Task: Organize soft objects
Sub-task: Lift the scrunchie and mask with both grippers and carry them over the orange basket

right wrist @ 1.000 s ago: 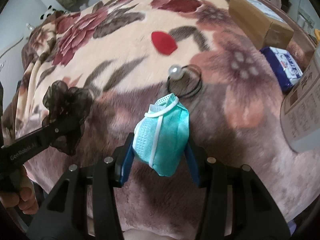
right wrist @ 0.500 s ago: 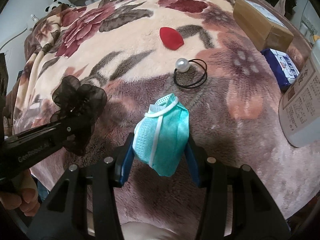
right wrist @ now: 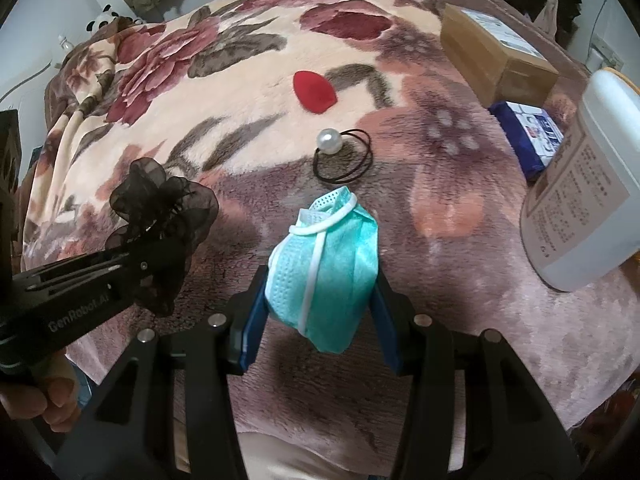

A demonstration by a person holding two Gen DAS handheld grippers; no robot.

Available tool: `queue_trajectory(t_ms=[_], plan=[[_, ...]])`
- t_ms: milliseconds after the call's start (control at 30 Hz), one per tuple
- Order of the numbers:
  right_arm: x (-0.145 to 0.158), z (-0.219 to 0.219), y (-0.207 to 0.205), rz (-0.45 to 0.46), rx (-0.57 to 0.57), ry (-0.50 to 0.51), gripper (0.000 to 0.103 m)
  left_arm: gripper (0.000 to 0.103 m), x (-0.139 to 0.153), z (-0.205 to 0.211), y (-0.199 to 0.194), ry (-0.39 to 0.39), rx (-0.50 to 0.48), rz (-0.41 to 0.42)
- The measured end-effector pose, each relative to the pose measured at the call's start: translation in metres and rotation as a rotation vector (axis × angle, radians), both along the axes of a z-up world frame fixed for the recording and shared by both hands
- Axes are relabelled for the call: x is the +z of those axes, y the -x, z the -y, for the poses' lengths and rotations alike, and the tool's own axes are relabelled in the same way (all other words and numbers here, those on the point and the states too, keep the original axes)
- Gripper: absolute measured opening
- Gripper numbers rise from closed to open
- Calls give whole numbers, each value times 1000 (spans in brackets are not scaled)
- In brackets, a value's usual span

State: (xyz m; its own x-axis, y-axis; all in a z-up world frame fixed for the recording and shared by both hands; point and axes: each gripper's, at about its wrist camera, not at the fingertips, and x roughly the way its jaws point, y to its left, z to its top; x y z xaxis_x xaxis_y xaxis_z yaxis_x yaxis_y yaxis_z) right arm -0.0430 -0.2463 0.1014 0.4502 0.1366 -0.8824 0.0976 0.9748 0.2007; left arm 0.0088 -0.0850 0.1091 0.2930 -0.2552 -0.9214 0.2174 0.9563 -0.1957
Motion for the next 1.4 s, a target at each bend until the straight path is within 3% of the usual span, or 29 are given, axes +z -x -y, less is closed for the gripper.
queue_trajectory(t_ms=[800, 1400], plan=[[16, 46, 21, 32, -57, -25, 49, 22, 5, 56, 12, -19, -85, 8], [36, 63, 32, 70, -76, -26, 49, 22, 30, 77, 20, -14, -125, 40]])
